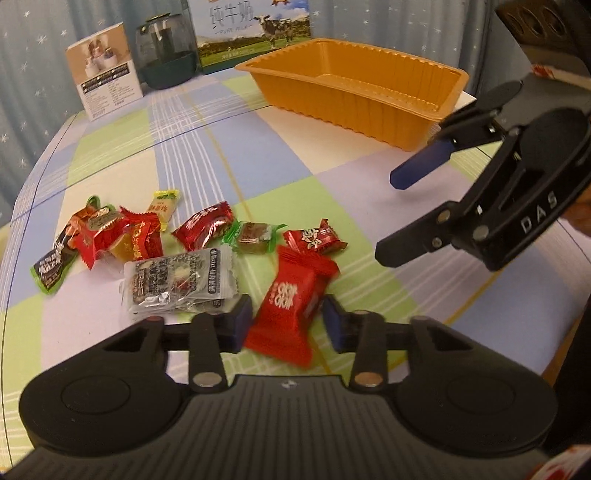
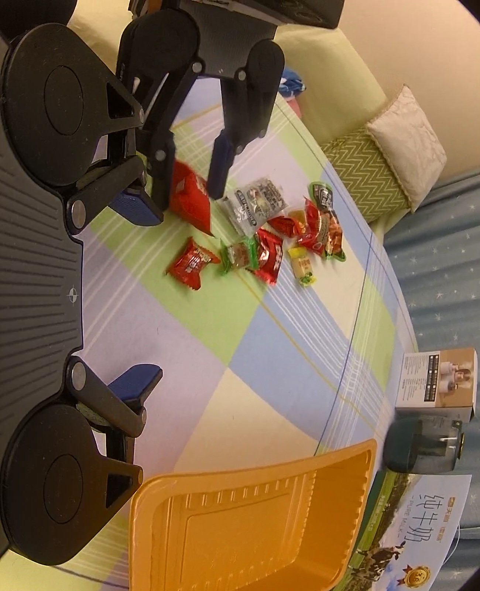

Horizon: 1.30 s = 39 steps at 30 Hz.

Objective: Organize snacks
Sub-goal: 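Grasp the red square candy with the left gripper while the right gripper grasps a small red candy, then carry both candies over the orange tray and open both grippers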

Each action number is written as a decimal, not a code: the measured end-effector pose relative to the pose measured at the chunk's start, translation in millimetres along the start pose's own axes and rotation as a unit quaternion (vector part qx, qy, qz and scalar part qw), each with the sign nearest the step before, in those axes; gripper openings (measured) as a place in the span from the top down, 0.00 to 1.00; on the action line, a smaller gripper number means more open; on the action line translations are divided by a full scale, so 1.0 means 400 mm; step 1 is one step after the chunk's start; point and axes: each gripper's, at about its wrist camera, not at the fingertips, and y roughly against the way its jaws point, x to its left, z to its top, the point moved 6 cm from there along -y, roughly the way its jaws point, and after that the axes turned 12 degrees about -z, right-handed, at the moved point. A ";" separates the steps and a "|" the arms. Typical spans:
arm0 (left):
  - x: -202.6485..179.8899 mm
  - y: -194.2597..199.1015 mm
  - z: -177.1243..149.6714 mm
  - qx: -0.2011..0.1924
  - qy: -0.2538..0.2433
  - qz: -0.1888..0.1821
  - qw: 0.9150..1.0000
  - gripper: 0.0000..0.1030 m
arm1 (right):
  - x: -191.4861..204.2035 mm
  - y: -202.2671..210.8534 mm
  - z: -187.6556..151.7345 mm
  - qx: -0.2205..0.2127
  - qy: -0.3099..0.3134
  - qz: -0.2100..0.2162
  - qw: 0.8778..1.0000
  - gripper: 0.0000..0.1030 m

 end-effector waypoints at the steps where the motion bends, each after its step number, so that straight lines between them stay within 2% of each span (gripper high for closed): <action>1: 0.001 0.002 -0.001 0.001 0.006 0.001 1.000 0.72 | 0.004 -0.001 0.002 -0.002 0.001 0.003 1.000 0.24; 4: 0.002 0.018 -0.011 -0.002 0.026 0.013 1.000 0.74 | 0.017 -0.010 0.009 -0.007 0.008 0.012 1.000 0.31; 8: 0.011 0.045 -0.028 -0.013 0.065 0.029 0.997 0.75 | 0.038 -0.032 0.021 -0.018 0.031 0.018 0.999 0.36; 15: 0.002 0.060 -0.050 -0.017 0.065 0.043 0.997 0.74 | 0.065 -0.086 0.039 -0.029 0.081 0.019 0.996 0.48; 18: 0.002 0.059 -0.050 -0.018 0.063 0.040 0.997 0.70 | 0.083 -0.096 0.038 -0.041 0.119 0.009 0.992 0.50; 20: 0.001 0.058 -0.047 -0.020 0.063 0.034 0.997 0.67 | 0.087 -0.098 0.038 -0.046 0.131 0.005 0.990 0.56; 22: 0.004 0.060 -0.043 -0.026 0.065 0.032 0.997 0.66 | 0.087 -0.098 0.038 -0.047 0.133 0.004 0.990 0.71; 24: 0.003 0.060 -0.039 -0.031 0.065 0.028 0.997 0.66 | 0.088 -0.094 0.034 -0.049 0.138 0.000 0.989 0.77; 30: 0.005 0.038 -0.043 -0.017 0.066 0.027 0.997 0.66 | 0.068 -0.074 0.020 -0.049 0.114 -0.012 0.992 0.78; 31: 0.006 0.039 -0.043 -0.019 0.069 0.027 0.997 0.67 | 0.063 -0.068 0.019 -0.049 0.105 -0.011 0.993 0.78; 32: 0.007 0.039 -0.044 -0.019 0.074 0.027 0.997 0.73 | 0.058 -0.062 0.018 -0.049 0.097 -0.011 0.994 0.78; 39: -0.001 0.071 -0.024 -0.022 0.086 0.038 0.995 0.77 | 0.037 -0.001 0.022 -0.060 0.056 -0.012 0.997 0.78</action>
